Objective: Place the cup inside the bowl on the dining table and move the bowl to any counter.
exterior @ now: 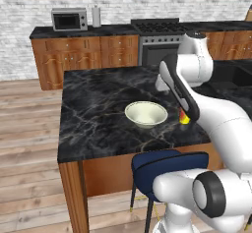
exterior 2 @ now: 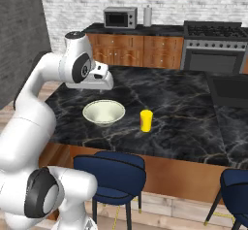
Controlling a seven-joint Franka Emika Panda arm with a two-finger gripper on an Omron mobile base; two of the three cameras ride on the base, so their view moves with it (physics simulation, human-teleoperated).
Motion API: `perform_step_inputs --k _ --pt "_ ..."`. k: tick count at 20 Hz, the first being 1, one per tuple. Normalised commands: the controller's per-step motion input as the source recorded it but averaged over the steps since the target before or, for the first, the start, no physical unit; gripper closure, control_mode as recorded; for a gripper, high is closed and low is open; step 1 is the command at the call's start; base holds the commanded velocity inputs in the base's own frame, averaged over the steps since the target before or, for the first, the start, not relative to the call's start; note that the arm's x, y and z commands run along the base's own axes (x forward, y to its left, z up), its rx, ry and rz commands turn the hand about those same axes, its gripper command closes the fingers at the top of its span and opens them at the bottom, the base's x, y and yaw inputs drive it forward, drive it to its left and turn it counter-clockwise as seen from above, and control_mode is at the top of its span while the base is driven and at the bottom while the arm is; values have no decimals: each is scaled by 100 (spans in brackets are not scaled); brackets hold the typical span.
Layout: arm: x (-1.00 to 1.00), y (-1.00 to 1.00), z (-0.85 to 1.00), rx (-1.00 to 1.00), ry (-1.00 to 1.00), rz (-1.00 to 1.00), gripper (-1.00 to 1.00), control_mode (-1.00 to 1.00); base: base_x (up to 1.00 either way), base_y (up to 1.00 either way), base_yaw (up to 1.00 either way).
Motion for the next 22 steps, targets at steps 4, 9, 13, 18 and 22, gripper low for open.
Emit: perform_step_inputs --k 4,9,13,18,22 --pt "20 -57 0 -3 0 0 -100 -100 0 0 0" --pt "8 -45 0 0 0 -1 -100 -100 0 0 0" --pt "2 -44 0 0 0 -9 -100 -100 0 0 0" --pt "8 -27 0 0 0 -12 -100 -100 0 0 0" --pt "12 -29 0 0 0 -15 -100 -100 0 0 0"
